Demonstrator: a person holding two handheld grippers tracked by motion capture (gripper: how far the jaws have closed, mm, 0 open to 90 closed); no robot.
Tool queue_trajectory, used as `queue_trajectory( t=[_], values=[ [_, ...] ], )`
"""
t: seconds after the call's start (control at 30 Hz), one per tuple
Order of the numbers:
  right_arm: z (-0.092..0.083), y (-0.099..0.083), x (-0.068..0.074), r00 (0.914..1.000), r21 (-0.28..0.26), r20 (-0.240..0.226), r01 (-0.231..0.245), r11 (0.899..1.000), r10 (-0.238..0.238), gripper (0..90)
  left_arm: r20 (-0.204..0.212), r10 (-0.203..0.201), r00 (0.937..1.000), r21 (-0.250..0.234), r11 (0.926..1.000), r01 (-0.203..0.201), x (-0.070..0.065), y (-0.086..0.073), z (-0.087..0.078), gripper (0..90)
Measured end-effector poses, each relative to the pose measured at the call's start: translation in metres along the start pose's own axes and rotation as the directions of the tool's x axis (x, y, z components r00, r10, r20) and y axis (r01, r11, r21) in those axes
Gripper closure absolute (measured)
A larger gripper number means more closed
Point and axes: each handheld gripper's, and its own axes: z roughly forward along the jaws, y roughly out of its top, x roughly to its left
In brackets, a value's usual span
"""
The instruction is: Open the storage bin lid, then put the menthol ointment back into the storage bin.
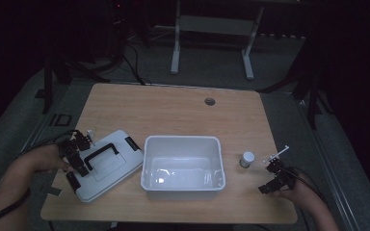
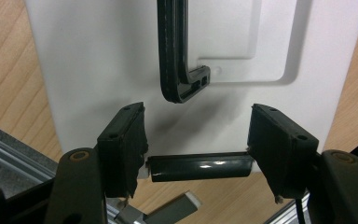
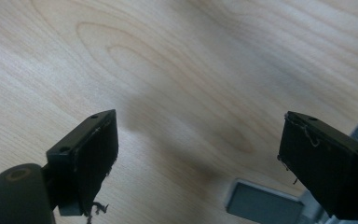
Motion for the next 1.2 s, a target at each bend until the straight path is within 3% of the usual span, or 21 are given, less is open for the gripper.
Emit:
queue_trajectory(
  t=[0.2, 0.43, 0.63, 1.2],
  values=[
    [-0.006, 0.015, -0.006, 1.0, 0.066, 0.002, -0.003, 0.998, 0.003, 11.5, -0.004, -0.005, 1.0, -0.002, 1.0, 0.005, 0.001, -0.001, -0.002, 36.6],
    [-0.018, 0.036, -0.011, 0.9999, 0.063, -0.009, -0.007, 0.998, 0.007, 11.5, -0.01, -0.006, 0.9999, -0.001, 1.0, 0.006, 0.0, -0.001, -0.005, 36.6],
    [-0.021, 0.052, -0.007, 0.9995, 0.078, -0.029, 0.013, 0.997, -0.011, 12.8, -0.012, -0.007, 0.9999, 0.008, 0.9999, 0.007, 0.0, -0.002, -0.002, 36.6],
    [-0.014, 0.095, 0.001, 0.9993, 0.099, -0.027, 0.028, 0.995, -0.026, 13.7, -0.009, 0.002, 1.0, 0.02, 0.9998, -0.001, 0.0, -0.001, 0.002, 36.7]
  ],
)
